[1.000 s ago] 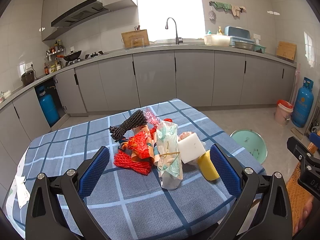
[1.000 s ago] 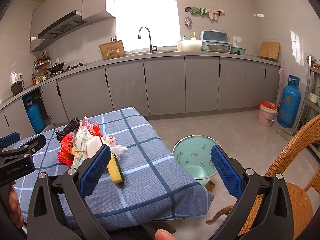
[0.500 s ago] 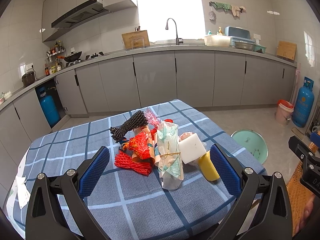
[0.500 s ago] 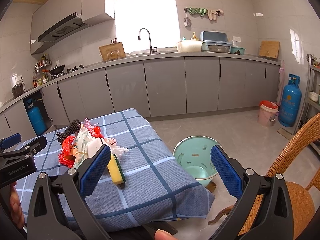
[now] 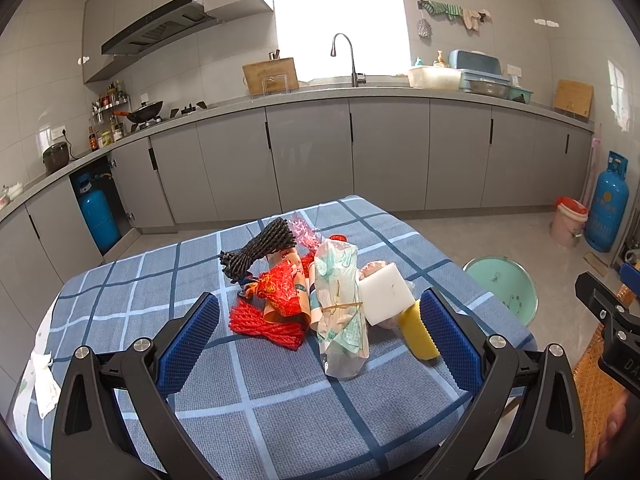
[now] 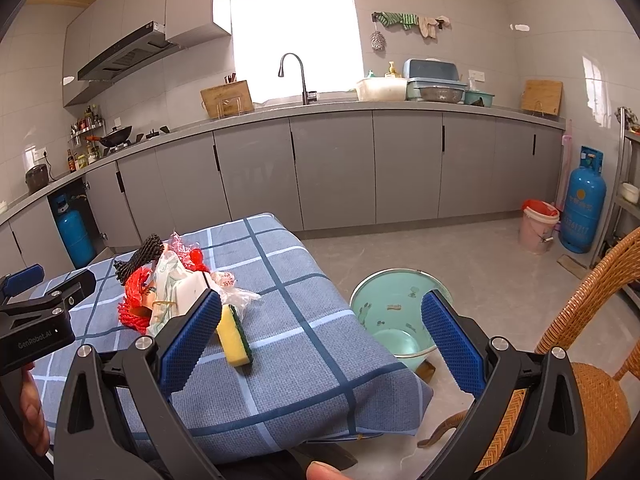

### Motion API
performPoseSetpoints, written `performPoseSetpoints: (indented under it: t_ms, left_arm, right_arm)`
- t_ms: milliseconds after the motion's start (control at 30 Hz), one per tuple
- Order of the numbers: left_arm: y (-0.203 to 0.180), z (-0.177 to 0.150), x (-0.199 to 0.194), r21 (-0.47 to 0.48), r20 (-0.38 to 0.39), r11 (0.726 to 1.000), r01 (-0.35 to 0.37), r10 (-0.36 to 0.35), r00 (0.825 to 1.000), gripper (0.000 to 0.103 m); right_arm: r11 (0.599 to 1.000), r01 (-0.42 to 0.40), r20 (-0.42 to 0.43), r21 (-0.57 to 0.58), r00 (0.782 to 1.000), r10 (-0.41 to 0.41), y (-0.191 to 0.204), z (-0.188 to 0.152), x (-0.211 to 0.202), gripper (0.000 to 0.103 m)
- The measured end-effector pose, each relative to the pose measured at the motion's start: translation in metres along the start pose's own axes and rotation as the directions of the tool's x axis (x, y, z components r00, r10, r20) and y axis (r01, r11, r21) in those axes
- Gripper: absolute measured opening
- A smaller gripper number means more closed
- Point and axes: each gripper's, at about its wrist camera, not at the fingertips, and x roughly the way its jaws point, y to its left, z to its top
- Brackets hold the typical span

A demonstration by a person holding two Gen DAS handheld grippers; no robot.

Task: Collect trash
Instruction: 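Grasp the clear plastic bag with the left tool while the right tool grasps the yellow sponge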

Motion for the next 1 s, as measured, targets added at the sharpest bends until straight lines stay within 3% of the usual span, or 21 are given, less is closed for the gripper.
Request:
performPoseSetpoints:
  t_ms: [133, 267, 567, 767, 933, 1000]
  left_arm:
    - [0.001, -0.002, 0.004, 0.003, -0.006, 1.000, -0.008, 0.008, 1.000, 0.099]
    - [0.016, -0.004, 0.015, -0.003, -0.011, 0.998, -0.062, 0.062, 0.998, 0.099]
    - [0.063, -0.027, 0.061, -0.070, -0.140, 0.989, -0.127, 0.117, 0.983, 0.099]
    - [0.049, -0.032, 0.081, -0.046, -0.161, 0.996, -0.071, 0.063, 0.985, 0.098]
    - [0.020, -0.032, 0.101, 0.000, -0.171, 1.000, 0.002, -0.002, 0.985, 0.097]
    - [0.016, -0.030, 0.109, 0.005, -0.175, 1.000, 0.015, -0.014, 0.985, 0.086]
  right_arm:
    - [1.000, -0.004, -0.010, -0.004, 1.000, 0.004, 0.002, -0.001, 0.006, 0.098]
    - [0.999, -0.022, -0.019, -0.027, 1.000, 0.022, 0.008, -0.003, 0.018, 0.098]
    - [0.989, -0.100, -0.115, -0.106, 0.989, 0.087, 0.040, -0.020, 0.070, 0.098]
    - [0.980, -0.142, -0.189, -0.141, 0.975, 0.115, 0.058, -0.037, 0.109, 0.097]
    - [0.971, -0.179, -0.244, -0.159, 0.960, 0.137, 0.067, -0.049, 0.133, 0.086]
    - [0.969, -0.198, -0.263, -0.151, 0.952, 0.154, 0.067, -0.052, 0.141, 0.080]
